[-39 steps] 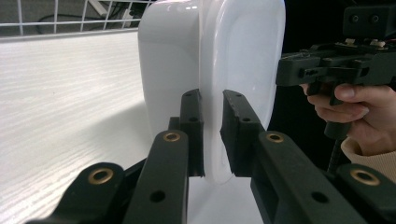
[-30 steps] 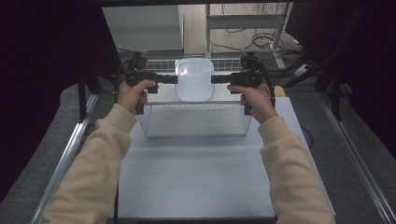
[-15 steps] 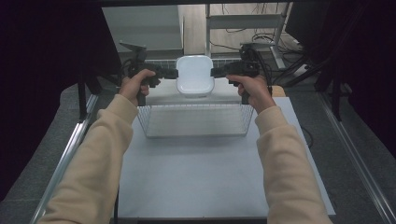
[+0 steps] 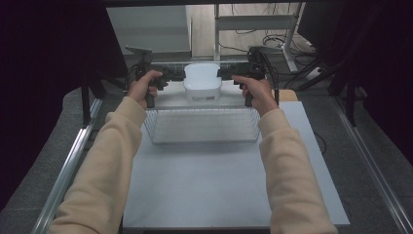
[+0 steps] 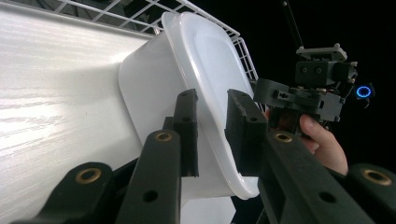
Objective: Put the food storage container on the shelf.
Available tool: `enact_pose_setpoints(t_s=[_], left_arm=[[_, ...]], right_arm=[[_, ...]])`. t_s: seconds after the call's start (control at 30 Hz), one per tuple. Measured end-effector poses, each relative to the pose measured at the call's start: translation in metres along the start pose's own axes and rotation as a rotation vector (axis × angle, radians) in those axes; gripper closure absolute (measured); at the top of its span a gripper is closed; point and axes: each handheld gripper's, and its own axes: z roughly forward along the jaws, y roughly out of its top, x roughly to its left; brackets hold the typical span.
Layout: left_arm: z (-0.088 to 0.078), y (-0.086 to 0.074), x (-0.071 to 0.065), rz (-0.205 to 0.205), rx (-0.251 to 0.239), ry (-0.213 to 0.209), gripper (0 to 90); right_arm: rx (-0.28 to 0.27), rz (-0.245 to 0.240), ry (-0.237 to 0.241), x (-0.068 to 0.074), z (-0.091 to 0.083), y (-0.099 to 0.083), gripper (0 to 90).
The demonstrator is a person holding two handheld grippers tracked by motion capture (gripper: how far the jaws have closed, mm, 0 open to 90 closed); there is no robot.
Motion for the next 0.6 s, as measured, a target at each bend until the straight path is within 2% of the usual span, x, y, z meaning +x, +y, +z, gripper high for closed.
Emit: enact_pose_setpoints(t_s=[0.03,0.07,0.1,0.13,0.17,0.2,0.23,0.3,0.4,0.47,0.57,0.6], left_arm=[[0.000,0.000,-0.001,0.005,-0.001,0.002,73.8],[0.000,0.000,-0.002,0.010,-0.003,0.000,68.5],[0.000,-0.001,-0.003,0.016,-0.009,0.000,68.5],[-0.001,-0.002,-0.008,0.035,-0.032,0.023,57.7],[-0.001,-0.002,-0.008,0.035,-0.032,0.023,53.9],[-0.003,-0.003,-0.013,0.068,-0.046,0.051,53.9],[-0.003,-0.005,-0.016,0.092,-0.057,0.081,49.6],[-0.005,-0.008,-0.022,0.130,-0.067,0.125,44.4],[-0.008,-0.013,-0.029,0.190,-0.066,0.173,40.6],[-0.009,-0.018,-0.037,0.242,-0.071,0.226,38.4],[-0.013,-0.024,-0.045,0.289,-0.069,0.259,34.3],[-0.016,-0.029,-0.050,0.329,-0.070,0.300,32.8]], right_arm=[[-0.003,0.000,-0.001,0.000,0.000,0.000,69.5],[-0.008,0.007,0.007,0.001,0.001,-0.001,62.6],[-0.008,0.007,0.007,0.001,0.001,-0.001,62.6],[-0.016,-0.007,-0.004,0.005,0.000,-0.002,51.9],[-0.016,-0.007,-0.004,0.005,0.000,-0.002,51.9],[-0.027,-0.026,-0.020,0.007,-0.001,-0.003,48.6],[-0.043,-0.068,-0.041,0.013,-0.003,-0.005,44.9],[-0.055,-0.114,-0.055,0.018,-0.006,-0.007,41.0],[-0.076,-0.190,-0.061,0.024,-0.012,-0.012,37.0],[-0.079,-0.233,-0.061,0.028,-0.015,-0.016,35.1],[-0.073,-0.309,-0.070,0.031,-0.020,-0.024,33.7],[-0.071,-0.354,-0.080,0.032,-0.022,-0.029,32.8]])
